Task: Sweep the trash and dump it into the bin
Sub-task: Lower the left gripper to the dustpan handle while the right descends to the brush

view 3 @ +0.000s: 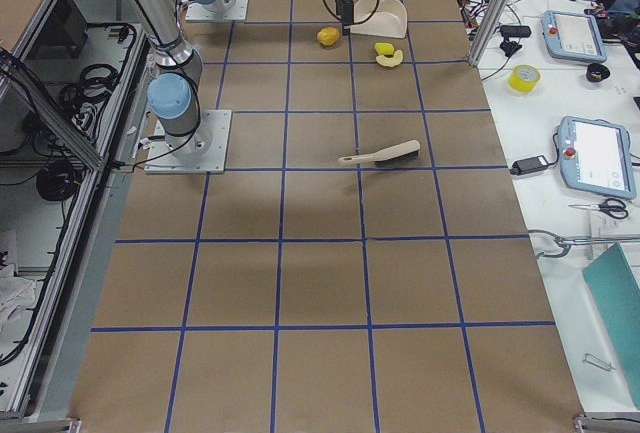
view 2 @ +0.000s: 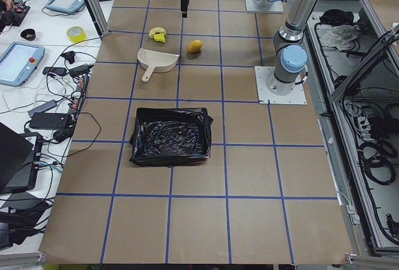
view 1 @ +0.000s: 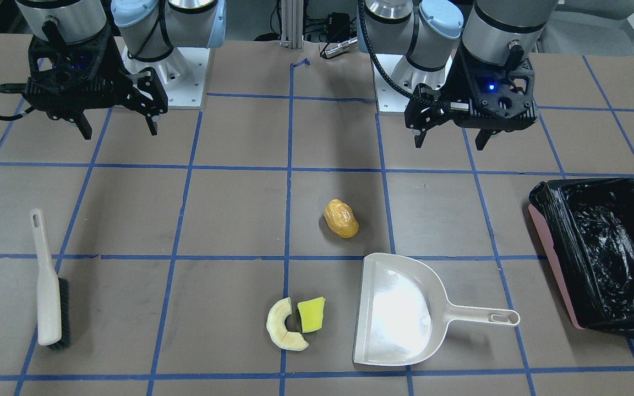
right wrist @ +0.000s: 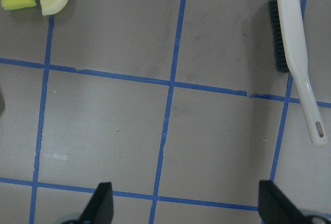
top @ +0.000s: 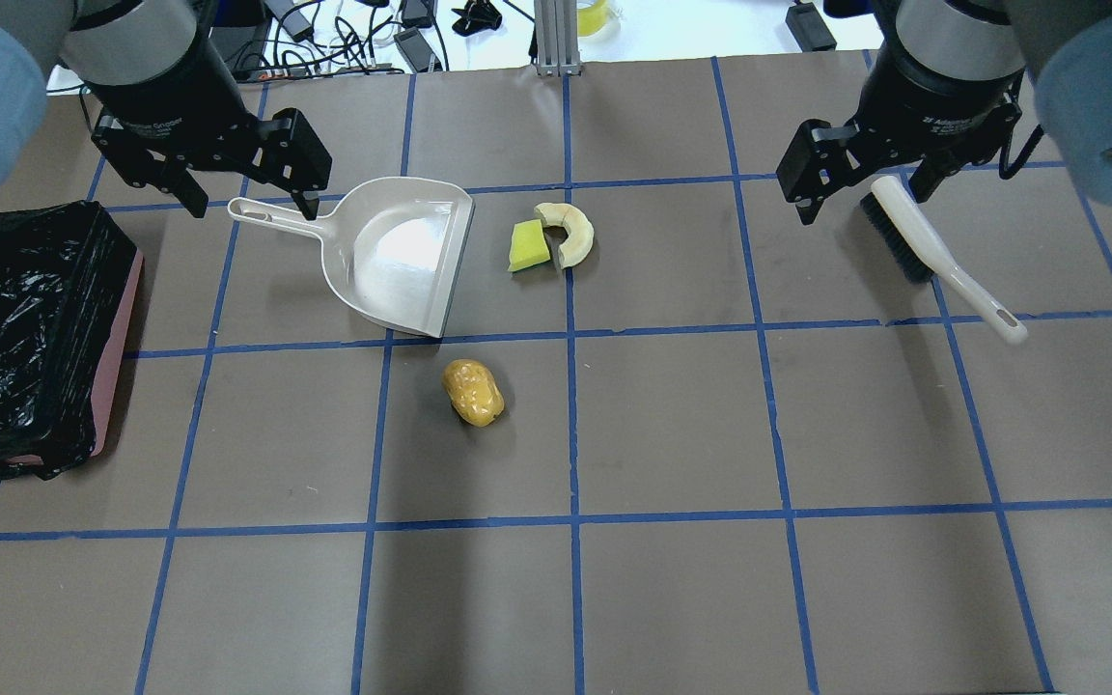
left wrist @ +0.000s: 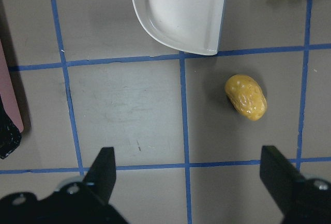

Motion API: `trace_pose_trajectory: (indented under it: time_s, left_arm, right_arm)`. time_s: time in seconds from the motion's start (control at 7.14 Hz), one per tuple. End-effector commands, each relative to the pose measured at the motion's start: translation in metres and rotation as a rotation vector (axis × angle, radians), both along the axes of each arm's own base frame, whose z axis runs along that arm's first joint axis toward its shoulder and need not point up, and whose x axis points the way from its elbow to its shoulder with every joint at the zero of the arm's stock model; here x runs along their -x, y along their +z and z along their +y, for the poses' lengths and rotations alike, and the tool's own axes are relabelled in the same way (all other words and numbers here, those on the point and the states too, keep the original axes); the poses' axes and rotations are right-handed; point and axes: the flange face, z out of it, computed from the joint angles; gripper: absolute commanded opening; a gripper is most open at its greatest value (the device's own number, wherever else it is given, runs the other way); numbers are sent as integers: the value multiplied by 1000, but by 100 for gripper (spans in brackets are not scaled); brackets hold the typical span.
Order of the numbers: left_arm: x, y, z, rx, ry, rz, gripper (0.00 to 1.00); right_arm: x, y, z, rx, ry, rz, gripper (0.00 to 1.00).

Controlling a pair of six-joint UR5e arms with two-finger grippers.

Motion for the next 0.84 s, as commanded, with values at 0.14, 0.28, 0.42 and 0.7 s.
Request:
trace_pose_trajectory:
  time_s: [0.14, 0.28, 0.42, 0.7]
  left_arm:
    - [-4, -5, -6, -8, -9, -3, 100]
    - [-32, -13, -25, 11, -61, 7, 99]
    - [-51, -41, -51, 3, -156, 40, 99]
    - [-67, -78, -100, 64, -453, 6, 100]
  right_arm:
    - [-5, -2, -2, 4, 15, -15, 100]
    - [-2, -10, -6, -8, 18, -4, 100]
    - [11, -9, -14, 12, 17, -2, 100]
    - [82, -35, -46, -23, 180, 5, 100]
